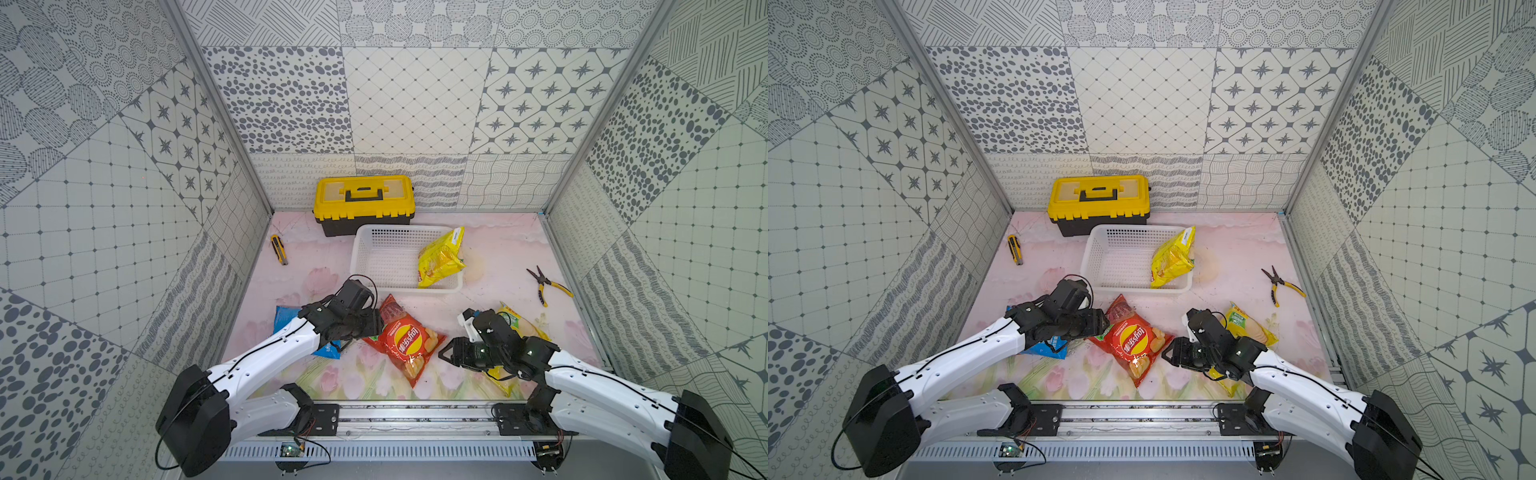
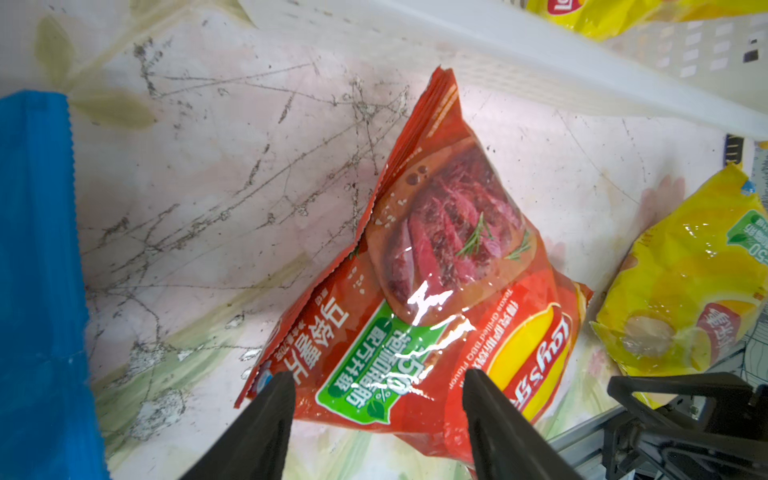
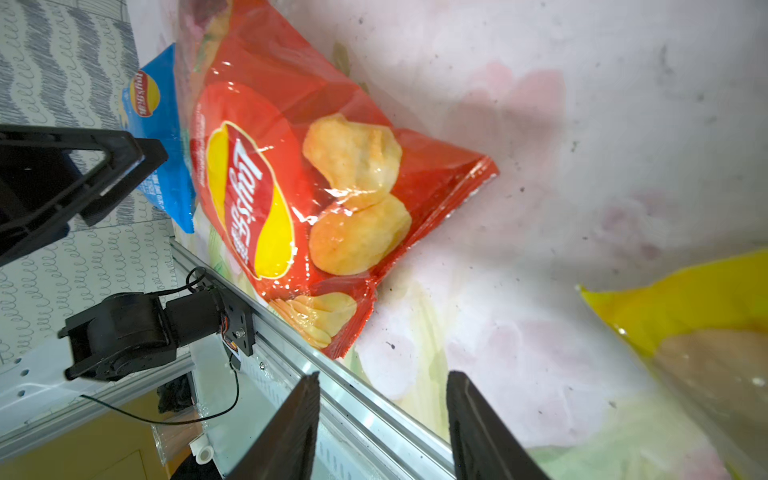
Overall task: Put the potato chips into the basket
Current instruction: Pick up the potato chip from the center of the board.
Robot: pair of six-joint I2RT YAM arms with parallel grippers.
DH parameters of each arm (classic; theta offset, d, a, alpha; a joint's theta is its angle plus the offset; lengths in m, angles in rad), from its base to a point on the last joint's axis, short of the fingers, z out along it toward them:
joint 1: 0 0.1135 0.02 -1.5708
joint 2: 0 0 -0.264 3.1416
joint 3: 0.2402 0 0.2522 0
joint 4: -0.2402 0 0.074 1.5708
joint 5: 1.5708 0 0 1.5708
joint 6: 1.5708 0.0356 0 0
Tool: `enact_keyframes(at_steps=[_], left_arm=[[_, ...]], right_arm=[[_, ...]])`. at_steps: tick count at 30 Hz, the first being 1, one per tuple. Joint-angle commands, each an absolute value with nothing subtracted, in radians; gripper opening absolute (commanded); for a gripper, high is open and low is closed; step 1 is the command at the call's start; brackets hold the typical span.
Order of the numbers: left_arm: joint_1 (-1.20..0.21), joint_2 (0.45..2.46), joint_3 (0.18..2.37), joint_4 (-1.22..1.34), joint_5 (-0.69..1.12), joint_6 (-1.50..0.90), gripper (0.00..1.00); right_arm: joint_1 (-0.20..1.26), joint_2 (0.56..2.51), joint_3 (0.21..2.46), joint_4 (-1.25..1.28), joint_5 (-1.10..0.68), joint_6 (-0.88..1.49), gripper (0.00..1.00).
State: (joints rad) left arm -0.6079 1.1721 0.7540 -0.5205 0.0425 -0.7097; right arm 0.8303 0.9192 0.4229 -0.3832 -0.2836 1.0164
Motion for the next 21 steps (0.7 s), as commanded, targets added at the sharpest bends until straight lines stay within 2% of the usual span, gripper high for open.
enact_keyframes(at_steps=[1,8,12,21], left_arm=[[-0.612,1.206,0.743,-0.44,0.01,-0.642,0.68],[-0.612,1.201,0.707,-0.409,-0.04,-0.624,0.68],[-0.612,1.213,0.683,-0.377,-0.011,-0.632,0.68],[-0.613,1.186,0.622,-0.351,0.012,-0.678,0.67]], right_arm=[[0.841,0.952,0.398,-0.307,-0.208,1.138,0.52],[0.841,1.016,0.381,-0.191,-0.172,1.2,0.52],[0.841,1.048,0.39,-0.146,-0.161,1.2,0.51],[0.842,1.132,0.398,-0.097,-0.151,1.194,0.42]])
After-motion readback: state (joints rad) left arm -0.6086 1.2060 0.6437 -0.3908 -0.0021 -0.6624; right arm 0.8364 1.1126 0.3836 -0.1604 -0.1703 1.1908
